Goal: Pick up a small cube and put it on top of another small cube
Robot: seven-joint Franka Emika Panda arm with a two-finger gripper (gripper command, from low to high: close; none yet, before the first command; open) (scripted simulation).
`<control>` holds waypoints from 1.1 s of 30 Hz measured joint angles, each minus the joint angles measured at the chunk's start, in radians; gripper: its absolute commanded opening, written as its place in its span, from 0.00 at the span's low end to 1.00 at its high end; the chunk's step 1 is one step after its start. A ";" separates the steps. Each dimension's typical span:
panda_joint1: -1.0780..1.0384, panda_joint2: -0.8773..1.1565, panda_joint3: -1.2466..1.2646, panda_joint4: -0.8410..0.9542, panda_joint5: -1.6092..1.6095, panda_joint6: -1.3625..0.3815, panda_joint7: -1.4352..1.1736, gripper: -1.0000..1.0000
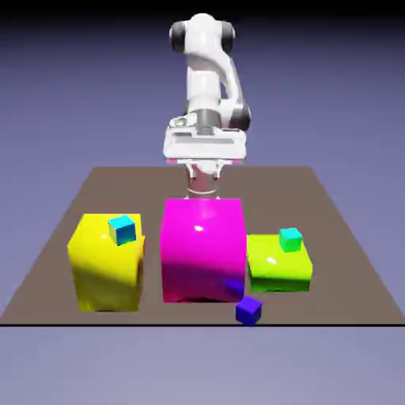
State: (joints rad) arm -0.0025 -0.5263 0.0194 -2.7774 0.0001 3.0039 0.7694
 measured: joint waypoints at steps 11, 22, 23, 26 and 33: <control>-0.132 0.399 0.177 0.298 0.001 -0.302 0.259 0.50; -0.264 0.797 0.354 0.595 0.002 -0.603 0.518 0.50; -0.276 0.834 0.370 0.622 0.002 -0.631 0.542 0.50; -0.312 0.942 0.418 0.704 0.003 -0.713 0.612 0.50; -0.390 1.177 0.522 0.878 0.003 -0.890 0.765 0.50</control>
State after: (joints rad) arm -0.3926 0.6502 0.5410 -1.8989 0.0034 2.1138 1.5340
